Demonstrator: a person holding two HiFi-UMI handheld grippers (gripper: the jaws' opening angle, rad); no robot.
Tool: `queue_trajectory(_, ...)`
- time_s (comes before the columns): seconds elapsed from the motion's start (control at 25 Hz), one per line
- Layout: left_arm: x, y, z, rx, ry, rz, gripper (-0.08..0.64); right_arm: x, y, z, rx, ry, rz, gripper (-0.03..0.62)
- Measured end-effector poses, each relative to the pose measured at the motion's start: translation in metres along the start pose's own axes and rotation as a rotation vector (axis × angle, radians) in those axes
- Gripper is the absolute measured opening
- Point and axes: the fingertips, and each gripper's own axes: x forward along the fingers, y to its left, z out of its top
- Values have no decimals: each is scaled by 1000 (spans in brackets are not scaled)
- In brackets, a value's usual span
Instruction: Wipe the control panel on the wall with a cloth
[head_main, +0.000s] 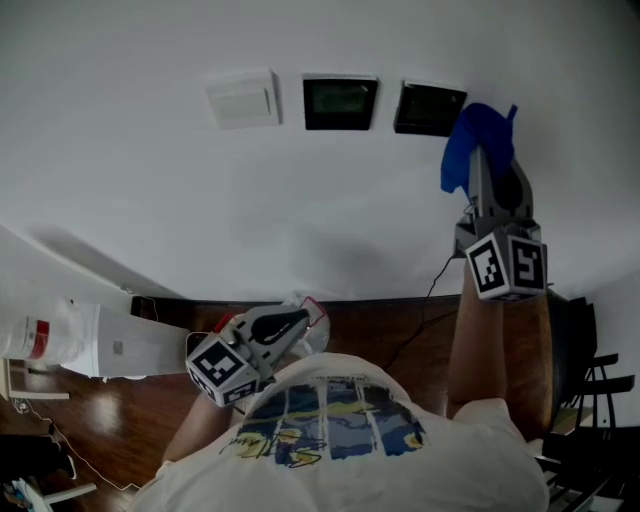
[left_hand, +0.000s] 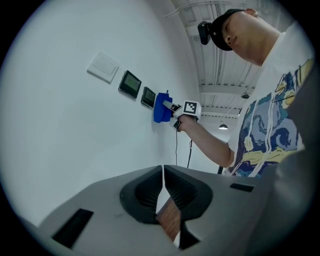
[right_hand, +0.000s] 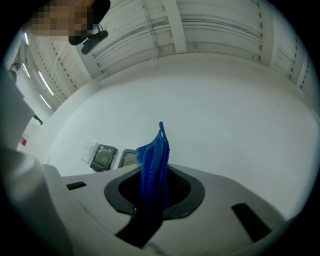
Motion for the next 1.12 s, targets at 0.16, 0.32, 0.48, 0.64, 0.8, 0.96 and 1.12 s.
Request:
queue_trajectory(0.16,-6,4,1,-11,-8,16,8,-8,41,8,20,-15,79,97)
queue_trajectory(0.32,-14,7,-1,-14,-15,30,8,1,98,9,36,-17,205,97)
queue_trajectory(0.48,-23,10,-5,-21,-16,51,9,17,141,7,46,-23,294,97)
queue_trajectory(0.64,-37,16,-8,-34,-23,74,120,38,173,5,49,-33,348,97)
queue_trajectory(0.8,-48,17,-13,-50,-15,96,120,58,194,7,45,-41,380,97)
queue_trajectory(0.96,-53,18,-15,-48,-12,105,120,70,199,4,41,-42,380,97)
queue_trajectory(1.12,-54,18,-17,-54,-15,113,120,73,188,-1,40,-32,352,97)
